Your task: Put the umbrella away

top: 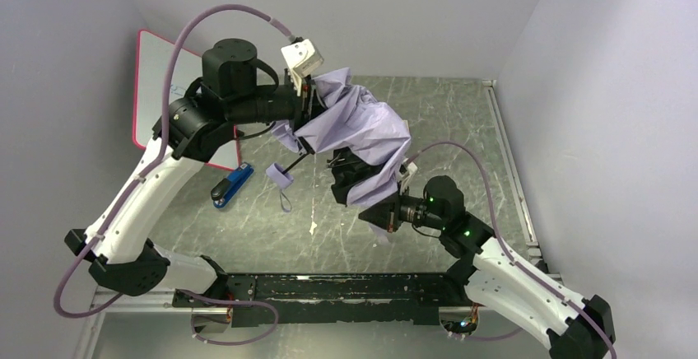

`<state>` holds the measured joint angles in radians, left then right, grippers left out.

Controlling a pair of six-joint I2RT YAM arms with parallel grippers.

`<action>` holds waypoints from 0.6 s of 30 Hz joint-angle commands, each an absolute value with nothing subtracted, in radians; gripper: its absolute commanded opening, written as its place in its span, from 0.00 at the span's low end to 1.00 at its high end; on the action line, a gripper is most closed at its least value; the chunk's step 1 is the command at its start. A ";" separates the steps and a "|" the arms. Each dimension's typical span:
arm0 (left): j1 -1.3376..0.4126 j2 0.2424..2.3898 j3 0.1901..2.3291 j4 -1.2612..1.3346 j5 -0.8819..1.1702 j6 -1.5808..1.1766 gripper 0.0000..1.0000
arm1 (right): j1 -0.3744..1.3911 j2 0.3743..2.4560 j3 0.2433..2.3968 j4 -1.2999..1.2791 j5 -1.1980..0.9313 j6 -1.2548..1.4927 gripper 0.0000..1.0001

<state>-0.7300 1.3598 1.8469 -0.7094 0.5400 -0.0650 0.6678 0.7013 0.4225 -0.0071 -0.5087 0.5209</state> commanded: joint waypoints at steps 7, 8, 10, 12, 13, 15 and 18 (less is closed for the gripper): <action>-0.708 1.388 1.904 -0.630 0.428 -0.073 0.05 | 0.782 0.611 0.367 -0.101 -0.389 0.625 0.00; -0.703 1.387 1.900 -0.623 0.422 -0.074 0.05 | 0.782 0.597 0.361 -0.109 -0.387 0.635 0.00; -0.692 1.387 1.895 -0.612 0.411 -0.079 0.05 | 0.787 0.571 0.349 -0.126 -0.375 0.659 0.00; -0.685 1.388 1.890 -0.606 0.393 -0.083 0.05 | 0.788 0.543 0.337 -0.152 -0.362 0.678 0.00; -0.682 1.387 1.884 -0.600 0.384 -0.086 0.05 | 0.788 0.529 0.335 -0.167 -0.356 0.685 0.00; -0.676 1.386 1.869 -0.587 0.368 -0.090 0.05 | 0.789 0.507 0.334 -0.199 -0.344 0.693 0.00; -0.671 1.389 1.846 -0.577 0.360 -0.086 0.05 | 0.789 0.480 0.333 -0.245 -0.332 0.703 0.00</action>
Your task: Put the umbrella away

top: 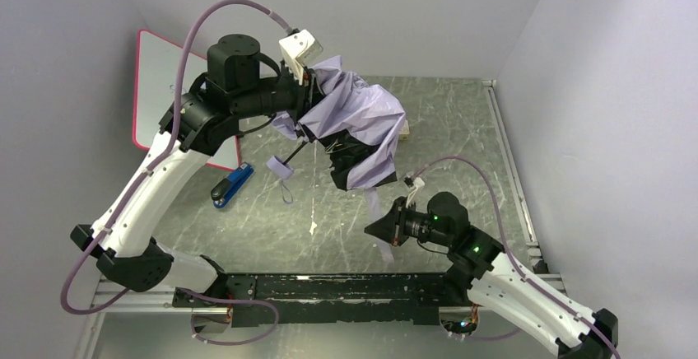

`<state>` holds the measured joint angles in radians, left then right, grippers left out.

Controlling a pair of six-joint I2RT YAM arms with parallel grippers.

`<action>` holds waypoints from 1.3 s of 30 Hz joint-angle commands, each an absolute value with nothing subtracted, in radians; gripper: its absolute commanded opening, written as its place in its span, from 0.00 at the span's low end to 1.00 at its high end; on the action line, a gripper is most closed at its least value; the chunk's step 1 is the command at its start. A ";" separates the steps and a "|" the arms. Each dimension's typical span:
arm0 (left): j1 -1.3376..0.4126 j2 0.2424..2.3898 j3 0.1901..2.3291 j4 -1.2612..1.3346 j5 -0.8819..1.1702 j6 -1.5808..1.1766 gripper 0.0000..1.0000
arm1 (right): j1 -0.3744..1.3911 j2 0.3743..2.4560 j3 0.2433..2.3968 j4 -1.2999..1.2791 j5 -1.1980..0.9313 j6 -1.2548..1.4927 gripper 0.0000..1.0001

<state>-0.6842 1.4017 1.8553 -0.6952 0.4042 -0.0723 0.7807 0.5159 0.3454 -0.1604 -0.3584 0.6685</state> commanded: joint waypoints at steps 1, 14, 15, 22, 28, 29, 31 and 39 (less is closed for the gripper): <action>-0.669 1.390 1.836 -0.571 0.360 -0.086 0.05 | 0.790 0.476 0.333 -0.254 -0.330 0.709 0.00; -0.667 1.382 1.569 -0.415 0.463 0.080 0.05 | 0.790 0.457 0.306 -0.370 -0.328 0.799 0.00; -0.667 1.381 1.535 -0.386 0.479 0.089 0.05 | 0.789 0.449 0.298 -0.374 -0.321 0.808 0.00; -0.667 1.383 1.313 -0.114 0.580 0.117 0.05 | 0.790 0.472 0.196 -0.341 -0.298 0.867 0.00; -0.667 1.450 1.253 -0.008 0.556 0.137 0.05 | 0.790 0.551 0.134 -0.294 -0.267 0.864 0.00; -0.667 1.473 1.258 -0.008 0.558 0.146 0.05 | 0.789 0.565 0.123 -0.279 -0.272 0.868 0.00; -0.666 1.516 1.269 -0.015 0.552 0.166 0.05 | 0.790 0.595 0.101 -0.236 -0.293 0.881 0.00; -0.667 1.639 1.272 0.028 0.461 0.263 0.05 | 0.791 0.635 0.115 -0.225 -0.304 0.882 0.00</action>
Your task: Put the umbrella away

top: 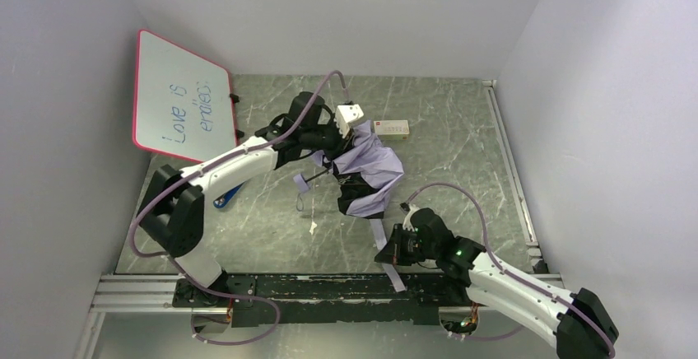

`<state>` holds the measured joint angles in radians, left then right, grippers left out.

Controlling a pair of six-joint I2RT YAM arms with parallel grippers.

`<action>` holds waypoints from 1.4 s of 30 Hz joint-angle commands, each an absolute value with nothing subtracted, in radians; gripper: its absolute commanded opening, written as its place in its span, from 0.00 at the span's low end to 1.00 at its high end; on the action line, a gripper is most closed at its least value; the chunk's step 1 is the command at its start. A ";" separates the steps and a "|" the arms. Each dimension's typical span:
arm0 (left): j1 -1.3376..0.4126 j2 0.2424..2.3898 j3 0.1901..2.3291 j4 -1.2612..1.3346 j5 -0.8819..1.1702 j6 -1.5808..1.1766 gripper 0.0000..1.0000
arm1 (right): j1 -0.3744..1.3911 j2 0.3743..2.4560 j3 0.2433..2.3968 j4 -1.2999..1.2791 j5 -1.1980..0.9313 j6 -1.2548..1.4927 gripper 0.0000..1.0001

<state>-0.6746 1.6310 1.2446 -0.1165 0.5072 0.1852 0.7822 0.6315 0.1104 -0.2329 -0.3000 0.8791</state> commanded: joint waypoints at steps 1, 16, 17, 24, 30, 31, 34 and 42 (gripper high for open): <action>-0.667 1.646 1.269 0.040 0.449 0.269 0.05 | 0.791 0.639 0.116 -0.230 -0.298 0.882 0.00; -0.705 1.715 1.198 0.112 0.387 0.461 0.05 | 0.790 0.716 0.091 -0.120 -0.320 0.942 0.15; -0.713 1.721 1.198 0.105 0.382 0.472 0.05 | 0.790 0.735 0.094 -0.115 -0.323 0.937 0.13; -0.745 1.763 1.191 0.098 0.334 0.513 0.05 | 0.791 0.810 0.115 -0.108 -0.327 0.903 0.00; -0.754 1.775 1.167 0.166 0.260 0.525 0.05 | 0.791 0.747 0.100 -0.114 -0.357 0.929 0.00; -0.757 1.776 1.160 0.184 0.241 0.527 0.05 | 0.791 0.735 0.094 -0.112 -0.369 0.937 0.00; -0.774 1.781 1.142 0.221 0.200 0.547 0.05 | 0.793 0.702 0.077 -0.098 -0.423 0.955 0.00; -0.896 1.811 1.051 0.293 0.117 0.671 0.05 | 0.793 0.695 0.088 -0.160 -0.394 0.926 0.00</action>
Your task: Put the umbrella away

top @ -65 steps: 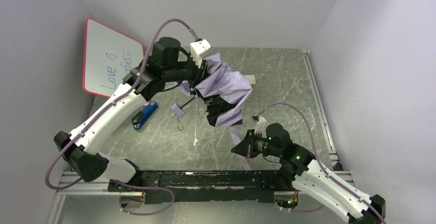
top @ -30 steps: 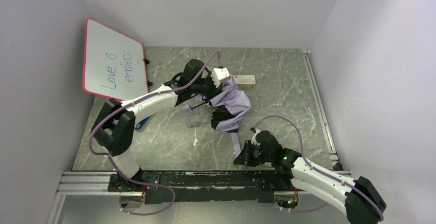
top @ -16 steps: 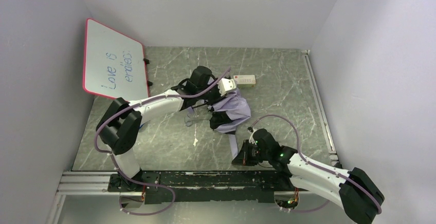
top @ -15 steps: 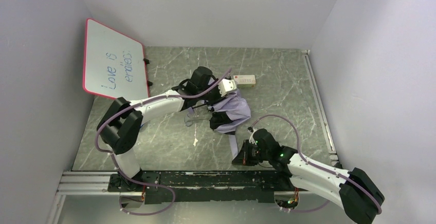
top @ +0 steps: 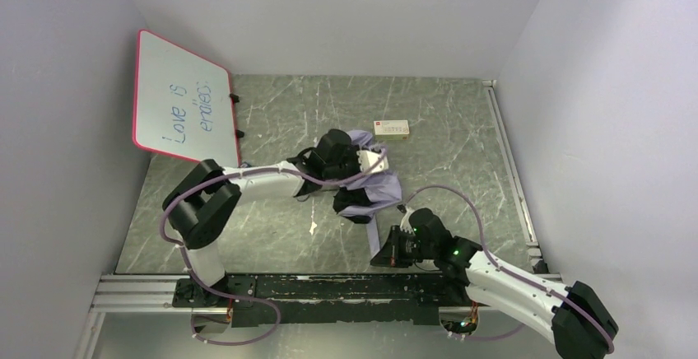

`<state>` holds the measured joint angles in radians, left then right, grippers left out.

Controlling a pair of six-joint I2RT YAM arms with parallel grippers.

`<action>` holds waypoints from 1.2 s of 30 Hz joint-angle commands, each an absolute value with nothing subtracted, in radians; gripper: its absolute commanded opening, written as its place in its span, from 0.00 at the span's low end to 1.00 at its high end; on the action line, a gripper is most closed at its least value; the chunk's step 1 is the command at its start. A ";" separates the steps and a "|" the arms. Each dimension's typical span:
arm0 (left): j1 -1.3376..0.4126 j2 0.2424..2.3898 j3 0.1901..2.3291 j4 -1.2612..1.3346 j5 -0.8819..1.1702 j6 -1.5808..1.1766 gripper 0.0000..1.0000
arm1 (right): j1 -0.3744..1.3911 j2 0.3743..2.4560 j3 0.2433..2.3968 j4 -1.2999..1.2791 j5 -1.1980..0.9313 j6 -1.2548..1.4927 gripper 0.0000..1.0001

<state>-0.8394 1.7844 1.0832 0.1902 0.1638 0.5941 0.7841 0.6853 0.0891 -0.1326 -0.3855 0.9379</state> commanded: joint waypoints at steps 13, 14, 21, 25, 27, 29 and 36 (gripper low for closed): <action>-0.972 1.796 0.815 0.551 0.002 0.615 0.05 | 0.794 0.646 0.064 -0.086 -0.421 0.971 0.00; -0.981 1.804 0.808 0.573 -0.033 0.619 0.05 | 0.793 0.653 0.061 -0.070 -0.431 0.968 0.00; -0.992 1.855 0.804 0.695 -0.157 0.632 0.05 | 0.793 0.677 0.072 -0.089 -0.472 0.931 0.00; -0.953 1.882 0.869 0.664 -0.127 0.664 0.05 | 0.797 0.628 0.083 -0.175 -0.473 0.927 0.00; -0.928 1.897 0.901 0.659 -0.105 0.663 0.05 | 0.800 0.601 0.084 -0.226 -0.468 0.926 0.00; -0.907 1.915 0.932 0.652 -0.093 0.673 0.05 | 0.803 0.576 0.086 -0.272 -0.466 0.924 0.00; -0.899 1.967 0.999 0.640 -0.078 0.697 0.05 | 0.808 0.542 0.069 -0.329 -0.478 0.928 0.00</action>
<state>-0.9051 1.9396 0.9562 0.6323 -0.0971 0.6743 0.7879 0.5499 0.0769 -0.2317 -0.4194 0.9344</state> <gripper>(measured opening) 0.237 0.010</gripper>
